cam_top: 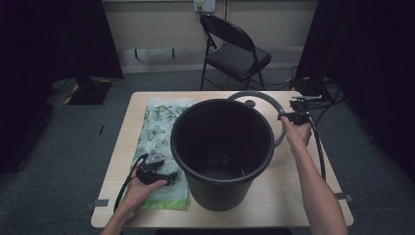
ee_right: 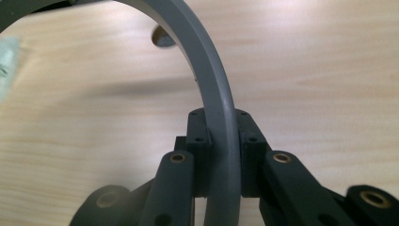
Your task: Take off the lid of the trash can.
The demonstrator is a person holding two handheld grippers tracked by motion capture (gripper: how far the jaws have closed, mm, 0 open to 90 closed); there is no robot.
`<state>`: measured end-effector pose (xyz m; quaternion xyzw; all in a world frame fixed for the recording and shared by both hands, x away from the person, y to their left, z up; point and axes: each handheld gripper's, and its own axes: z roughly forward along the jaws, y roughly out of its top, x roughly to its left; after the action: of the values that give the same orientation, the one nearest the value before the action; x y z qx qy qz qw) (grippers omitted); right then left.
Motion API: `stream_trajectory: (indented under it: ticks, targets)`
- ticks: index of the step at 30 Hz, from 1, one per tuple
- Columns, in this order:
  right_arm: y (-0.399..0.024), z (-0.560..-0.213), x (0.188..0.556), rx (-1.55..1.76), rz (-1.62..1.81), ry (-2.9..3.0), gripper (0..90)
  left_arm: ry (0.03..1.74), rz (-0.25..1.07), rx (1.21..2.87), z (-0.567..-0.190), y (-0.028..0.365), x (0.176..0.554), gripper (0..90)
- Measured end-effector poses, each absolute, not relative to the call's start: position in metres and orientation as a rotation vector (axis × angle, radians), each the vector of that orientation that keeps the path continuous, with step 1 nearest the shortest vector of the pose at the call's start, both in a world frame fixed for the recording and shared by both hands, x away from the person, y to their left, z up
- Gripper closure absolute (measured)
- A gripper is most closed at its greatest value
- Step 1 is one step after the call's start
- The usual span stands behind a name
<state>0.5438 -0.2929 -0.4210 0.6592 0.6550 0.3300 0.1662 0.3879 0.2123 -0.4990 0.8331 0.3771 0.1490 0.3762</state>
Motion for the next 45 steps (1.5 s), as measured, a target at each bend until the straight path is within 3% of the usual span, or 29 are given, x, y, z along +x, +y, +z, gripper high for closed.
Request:
stream_trajectory:
  ticks: [10, 23, 33, 45]
  targets:
    - [-0.301, -0.461, 0.539, 1.929, 0.849, 1.888, 79.6, 0.958, 0.386, 2.128, -0.499, 0.212, 0.388, 22.8]
    - [-0.303, -0.476, 0.545, 1.929, 0.751, 1.874, 76.8, 0.953, 0.378, 2.126, -0.499, 0.213, 0.388, 22.7]
    - [-0.303, -0.471, 0.535, 1.846, 0.807, 1.880, 54.5, 0.955, 0.379, 2.123, -0.500, 0.212, 0.388, 22.5]
    - [-0.301, -0.445, 0.482, 1.636, 0.937, 1.945, 43.3, 1.002, 0.359, 2.123, -0.493, 0.213, 0.391, 24.9]
